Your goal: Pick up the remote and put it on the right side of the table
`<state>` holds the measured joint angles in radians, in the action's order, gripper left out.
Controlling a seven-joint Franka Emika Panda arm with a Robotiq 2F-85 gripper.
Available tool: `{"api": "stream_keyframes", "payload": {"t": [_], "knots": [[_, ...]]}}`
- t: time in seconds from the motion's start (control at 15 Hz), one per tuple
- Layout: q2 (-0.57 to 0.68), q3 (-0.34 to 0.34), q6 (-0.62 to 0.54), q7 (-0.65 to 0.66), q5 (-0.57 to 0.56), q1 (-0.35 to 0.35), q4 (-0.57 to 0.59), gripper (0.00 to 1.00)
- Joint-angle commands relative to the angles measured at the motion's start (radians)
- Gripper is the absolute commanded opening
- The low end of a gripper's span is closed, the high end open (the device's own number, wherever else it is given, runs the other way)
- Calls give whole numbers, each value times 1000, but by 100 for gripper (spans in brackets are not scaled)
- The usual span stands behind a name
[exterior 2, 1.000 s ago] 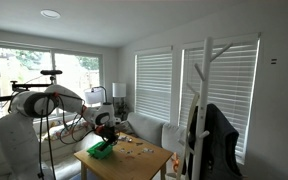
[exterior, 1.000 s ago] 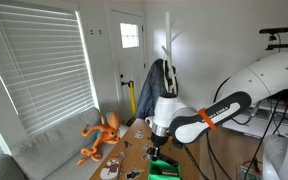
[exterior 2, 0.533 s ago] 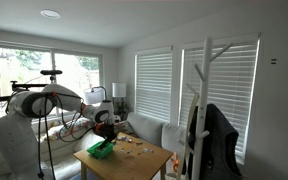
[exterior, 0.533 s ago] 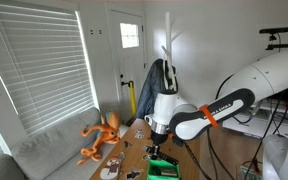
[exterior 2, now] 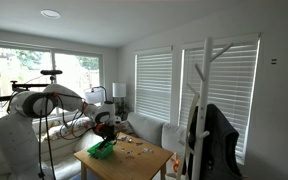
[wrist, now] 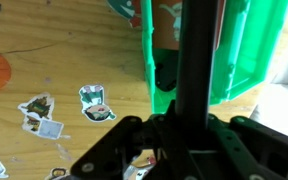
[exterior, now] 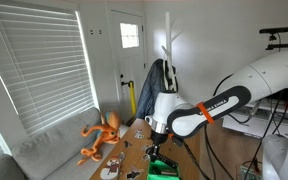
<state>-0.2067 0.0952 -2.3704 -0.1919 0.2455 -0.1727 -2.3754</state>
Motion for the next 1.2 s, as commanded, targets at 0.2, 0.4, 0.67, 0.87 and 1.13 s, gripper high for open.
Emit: {"api": "stream_keyframes", "payload": {"t": [0.2, 0.4, 0.67, 0.87, 1.13], "knots": [[-158, -76, -8, 104, -117, 136, -8, 2], [-137, -99, -17, 57, -91, 125, 5, 2], [-115, -97, -33, 67, -150, 148, 0, 2], [-57, -130, 93, 51, -300, 221, 37, 2], [47, -156, 107, 86, -517, 305, 56, 2]]}}
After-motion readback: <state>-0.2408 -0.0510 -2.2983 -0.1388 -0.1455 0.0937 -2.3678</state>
